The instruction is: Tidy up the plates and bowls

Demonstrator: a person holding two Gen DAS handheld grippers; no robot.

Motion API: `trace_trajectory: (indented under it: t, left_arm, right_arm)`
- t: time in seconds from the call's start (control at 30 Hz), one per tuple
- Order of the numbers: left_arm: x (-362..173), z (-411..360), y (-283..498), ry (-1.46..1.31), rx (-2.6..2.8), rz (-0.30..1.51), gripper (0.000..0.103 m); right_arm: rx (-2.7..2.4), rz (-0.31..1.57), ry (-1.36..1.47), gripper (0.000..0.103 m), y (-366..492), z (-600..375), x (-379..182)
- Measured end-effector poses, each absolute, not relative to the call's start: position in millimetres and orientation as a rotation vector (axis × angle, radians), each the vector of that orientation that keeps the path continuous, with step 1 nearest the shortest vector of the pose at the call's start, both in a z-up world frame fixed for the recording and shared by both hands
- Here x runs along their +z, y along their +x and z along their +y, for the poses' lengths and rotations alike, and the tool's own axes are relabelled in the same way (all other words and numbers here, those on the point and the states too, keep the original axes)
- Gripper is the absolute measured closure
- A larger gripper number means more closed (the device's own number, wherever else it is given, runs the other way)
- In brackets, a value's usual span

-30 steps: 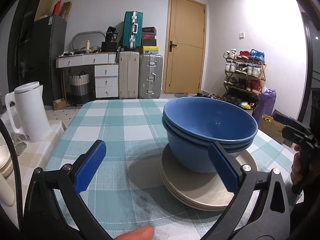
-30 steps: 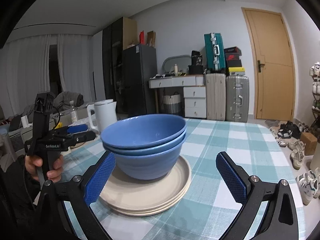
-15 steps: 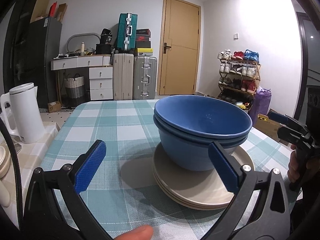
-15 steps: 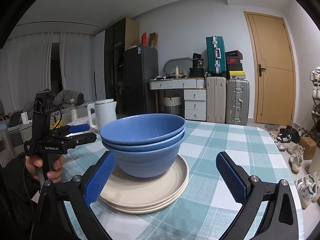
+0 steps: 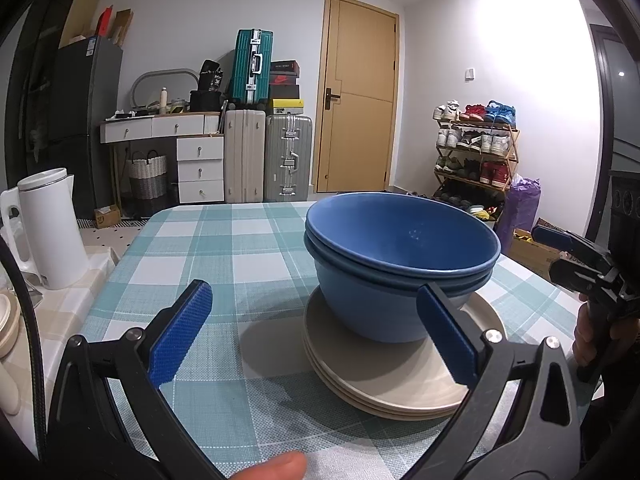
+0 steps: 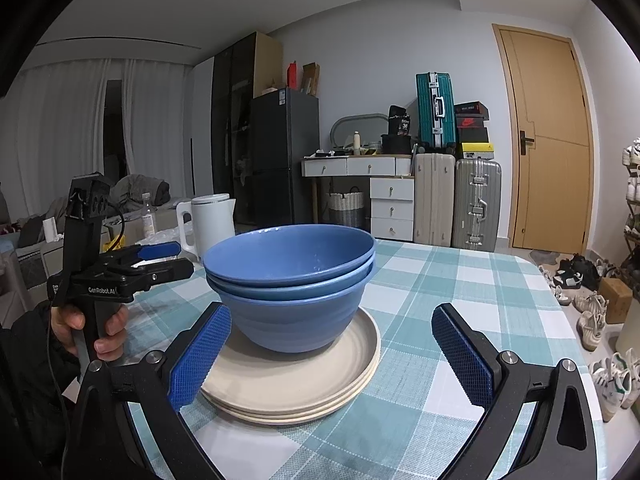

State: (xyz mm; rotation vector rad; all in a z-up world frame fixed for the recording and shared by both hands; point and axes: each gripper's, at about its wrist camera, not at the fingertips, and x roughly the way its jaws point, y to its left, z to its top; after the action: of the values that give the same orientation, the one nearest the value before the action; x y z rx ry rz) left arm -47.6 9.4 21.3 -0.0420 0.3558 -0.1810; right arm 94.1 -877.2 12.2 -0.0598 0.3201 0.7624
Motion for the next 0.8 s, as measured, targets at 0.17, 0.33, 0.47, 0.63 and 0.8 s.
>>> trace_trajectory:
  t: [0.17,0.33,0.47,0.63,0.8]
  left_arm:
    - [21.2,9.9,-48.4,-0.043,-0.181,0.356,0.001]
    - [20.5,9.3,-48.3,-0.044,-0.181,0.355,0.001]
    - [20.6,9.9,-48.4,-0.043,-0.181,0.355,0.001]
    - [20.6,10.0,-48.7,-0.043,-0.181,0.355,0.001]
    - [21.1,9.7,-49.1,-0.042,-0.181,0.354,0.001]
  right_arm:
    - [0.758,0.32,-0.046,0.001,95.4,-877.9,11.5]
    - [0.758,0.321,-0.046,0.001,95.8,-878.3,10.9]
    - [0.756,0.321,-0.044,0.001,95.6,-878.5,11.0]
    - [0.752,0.321,-0.04,0.001,95.6,-879.8,10.7]
    - [0.753,0.322,-0.042,0.001,95.3,-880.6,10.7]
